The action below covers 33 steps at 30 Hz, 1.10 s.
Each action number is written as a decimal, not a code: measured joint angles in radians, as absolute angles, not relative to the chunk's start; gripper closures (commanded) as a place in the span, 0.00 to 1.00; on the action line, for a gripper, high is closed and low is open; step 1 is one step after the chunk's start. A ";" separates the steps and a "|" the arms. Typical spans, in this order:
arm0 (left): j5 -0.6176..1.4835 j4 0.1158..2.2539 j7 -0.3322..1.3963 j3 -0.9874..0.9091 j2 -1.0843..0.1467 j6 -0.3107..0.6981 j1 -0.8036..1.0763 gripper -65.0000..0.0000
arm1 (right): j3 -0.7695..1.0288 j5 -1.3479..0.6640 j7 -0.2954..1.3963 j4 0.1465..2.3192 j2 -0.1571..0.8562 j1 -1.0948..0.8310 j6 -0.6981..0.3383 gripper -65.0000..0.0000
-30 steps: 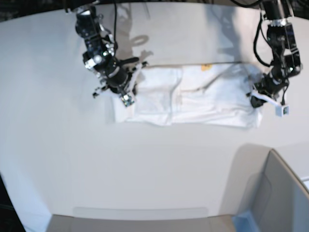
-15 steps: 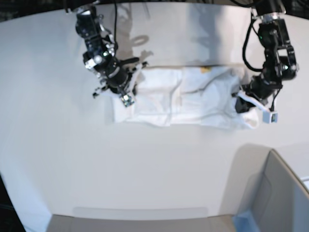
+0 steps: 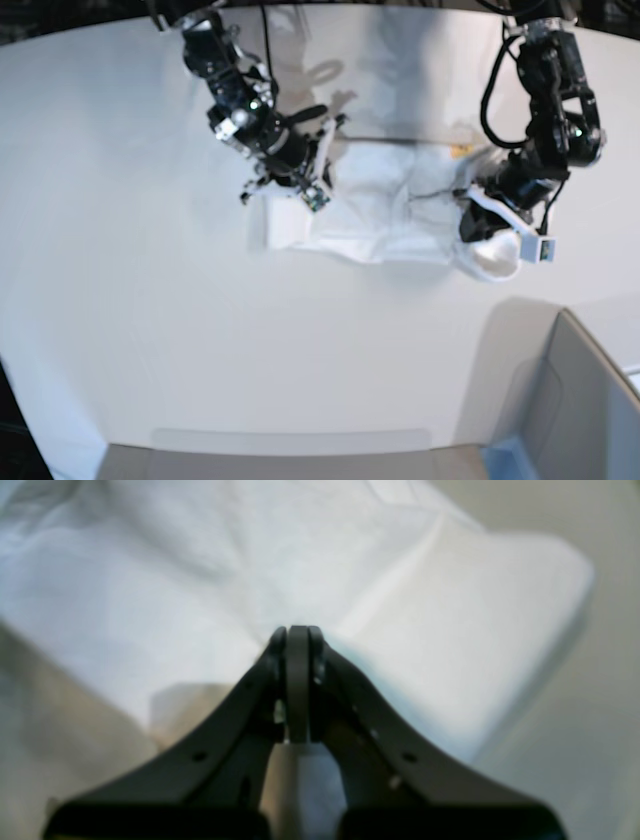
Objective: Layout the t-shirt on the table in an organized manner, then fold the t-shirt properly
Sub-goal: 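Lift the grasped edge with the left gripper and fold it toward the right gripper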
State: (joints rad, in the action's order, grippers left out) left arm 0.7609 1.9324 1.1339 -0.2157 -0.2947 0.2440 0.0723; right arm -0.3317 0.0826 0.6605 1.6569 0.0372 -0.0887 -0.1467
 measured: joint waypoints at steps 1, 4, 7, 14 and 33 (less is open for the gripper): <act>0.761 1.933 1.138 -0.216 -0.293 0.244 0.072 1.00 | -0.331 0.081 0.661 1.690 0.035 -0.094 -0.147 1.00; 0.759 1.932 1.137 -0.218 -0.297 0.243 0.072 1.00 | -0.319 0.087 0.654 1.790 0.041 -0.109 -0.134 1.00; 0.757 1.932 1.137 -0.219 -0.297 0.243 0.069 1.00 | -0.270 0.082 0.647 1.871 0.038 -0.149 -0.142 1.00; 0.760 1.932 1.137 -0.218 -0.297 0.243 0.067 1.00 | -0.054 0.090 0.656 1.807 0.036 -0.163 -0.131 1.00; 0.672 1.932 1.126 0.041 -0.182 0.127 0.016 1.00 | -0.142 0.082 0.619 1.566 0.035 -0.096 -0.126 1.00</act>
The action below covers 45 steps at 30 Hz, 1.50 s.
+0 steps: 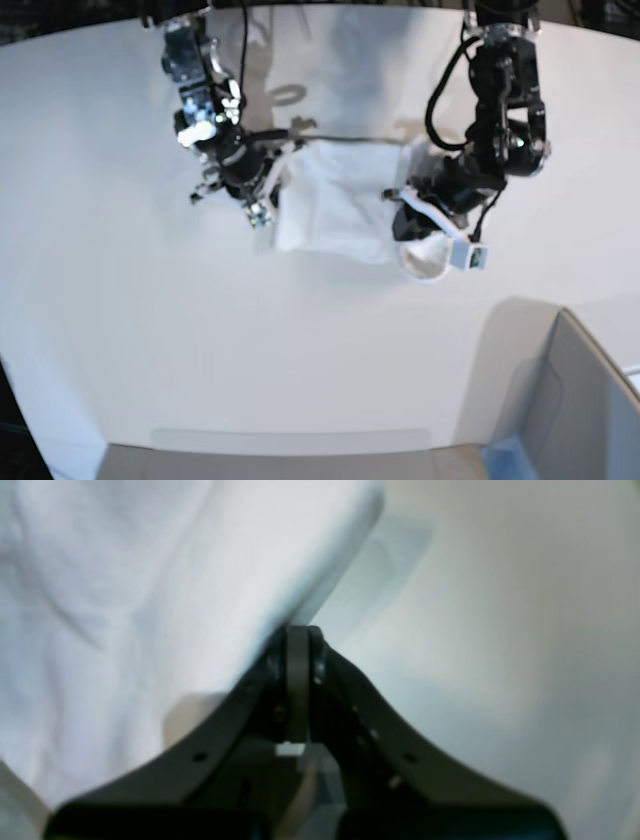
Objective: Layout the t-shirt on the table in an organized manner, then fold the t-shirt properly
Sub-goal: 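Lift the grasped edge with the left gripper and fold it toward the right gripper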
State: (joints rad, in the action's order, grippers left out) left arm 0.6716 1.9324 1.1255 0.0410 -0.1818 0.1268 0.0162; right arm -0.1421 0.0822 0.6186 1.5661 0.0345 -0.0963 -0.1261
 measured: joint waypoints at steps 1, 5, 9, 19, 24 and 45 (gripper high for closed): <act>0.677 1.932 1.125 0.046 -0.166 0.127 0.016 1.00 | -0.147 0.074 0.608 1.556 0.035 -0.091 -0.126 1.00; 0.677 1.932 1.126 0.046 -0.126 0.126 0.019 1.00 | -0.146 -0.038 0.598 1.527 0.038 -0.075 -0.126 1.00; 0.673 1.932 1.125 0.046 -0.113 0.123 0.019 1.00 | -0.144 -0.076 0.593 1.516 0.039 -0.069 -0.126 1.00; 0.588 1.896 1.122 0.148 -0.080 0.119 -0.006 1.00 | -0.142 -0.072 0.566 1.570 0.041 -0.121 -0.126 1.00; 0.534 1.871 1.100 0.222 -0.049 0.123 -0.019 1.00 | -0.144 -0.073 0.556 1.592 0.041 -0.138 -0.130 1.00; 0.501 1.776 1.115 0.255 -0.052 0.120 -0.056 0.79 | -0.013 -0.076 0.542 1.630 0.038 -0.157 -0.130 1.00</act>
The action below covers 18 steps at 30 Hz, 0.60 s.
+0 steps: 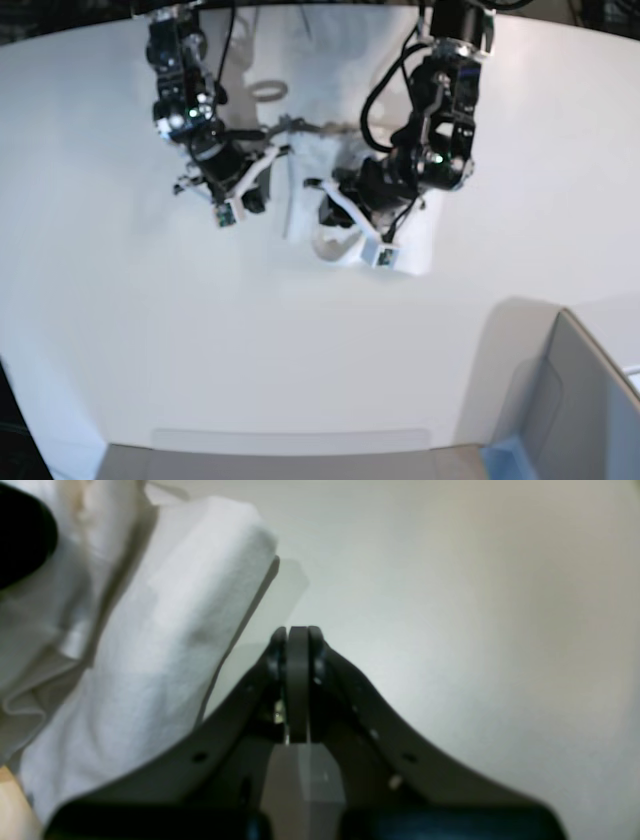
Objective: Layout the t-shirt on the table in an organized manner, then fold the t-shirt properly
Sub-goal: 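Lift the grasped edge with the left gripper and fold it toward the right gripper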
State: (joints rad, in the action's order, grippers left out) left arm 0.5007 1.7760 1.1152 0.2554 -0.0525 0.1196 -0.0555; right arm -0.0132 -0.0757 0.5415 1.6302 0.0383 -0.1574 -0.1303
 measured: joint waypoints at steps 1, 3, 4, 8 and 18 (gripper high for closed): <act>0.500 1.790 1.115 0.267 -0.053 0.119 -0.056 0.78 | -0.013 -0.075 0.542 1.630 0.038 -0.158 -0.130 1.00; 0.500 1.818 1.105 0.305 -0.055 0.120 -0.059 0.78 | -0.013 -0.075 0.542 1.630 0.038 -0.158 -0.130 1.00; 0.503 1.830 1.100 0.321 -0.052 0.120 -0.059 0.78 | -0.013 -0.075 0.541 1.630 0.038 -0.157 -0.130 1.00; 0.508 1.906 1.107 0.347 -0.047 0.123 -0.049 0.81 | 0.007 -0.076 0.542 1.630 0.037 -0.158 -0.133 1.00; 0.496 1.973 1.114 0.165 -0.083 0.122 0.005 1.00 | 0.181 -0.073 0.541 1.630 0.041 -0.150 -0.127 1.00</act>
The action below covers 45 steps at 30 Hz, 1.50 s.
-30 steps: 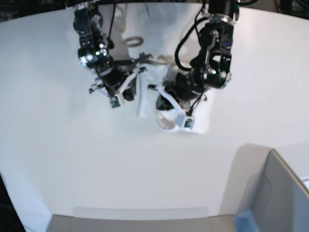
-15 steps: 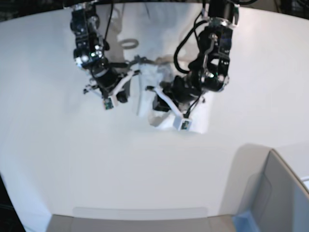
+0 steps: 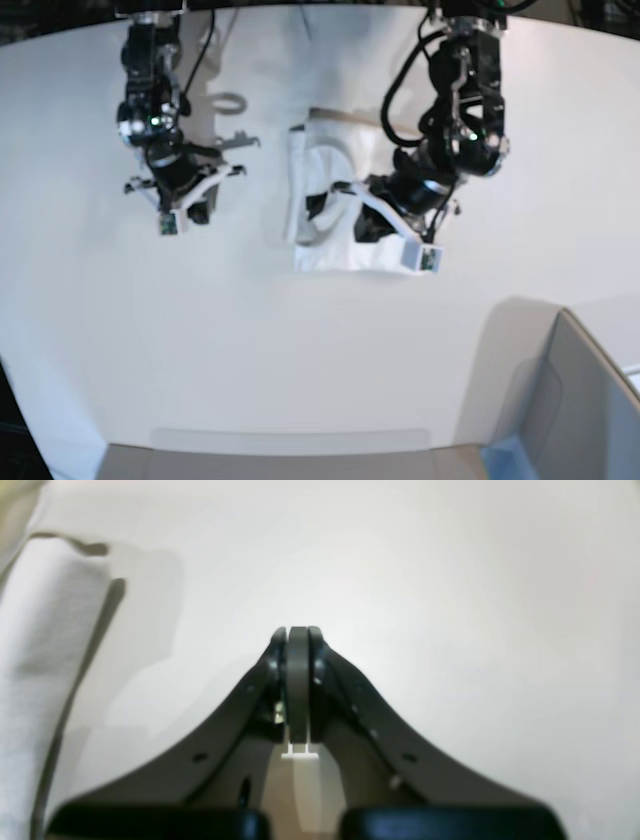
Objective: Layout the t-shirt on the table in an organized manner, then fold the t-shirt properly
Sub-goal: 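Lift the grasped edge with the left gripper and fold it toward the right gripper, then press the folded stack down with the left gripper beside the right gripper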
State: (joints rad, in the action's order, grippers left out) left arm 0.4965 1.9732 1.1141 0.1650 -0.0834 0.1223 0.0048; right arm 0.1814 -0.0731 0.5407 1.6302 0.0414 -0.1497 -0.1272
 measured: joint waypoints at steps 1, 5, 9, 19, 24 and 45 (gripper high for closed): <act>0.494 1.960 1.113 0.162 -0.102 0.120 -0.001 1.00 | 0.181 -0.073 0.541 1.630 0.041 -0.150 -0.127 1.00; 0.498 1.903 1.103 0.165 -0.102 0.124 0.022 1.00 | 0.170 -0.076 0.541 1.630 0.049 -0.149 -0.137 1.00; 0.497 1.810 1.118 0.252 -0.107 0.123 0.033 1.00 | 0.175 -0.075 0.542 1.630 0.058 -0.147 -0.133 1.00; 0.497 1.777 1.102 0.365 -0.109 0.120 0.027 1.00 | 0.178 -0.076 0.541 1.630 0.057 -0.138 -0.134 1.00; 0.501 1.849 1.095 0.364 -0.101 0.125 -0.039 1.00 | 0.179 -0.076 0.542 1.630 0.058 -0.139 -0.134 1.00; 0.502 1.518 0.918 0.443 -0.067 0.119 -0.185 1.00 | 0.173 -0.076 0.542 1.630 0.057 -0.142 -0.134 1.00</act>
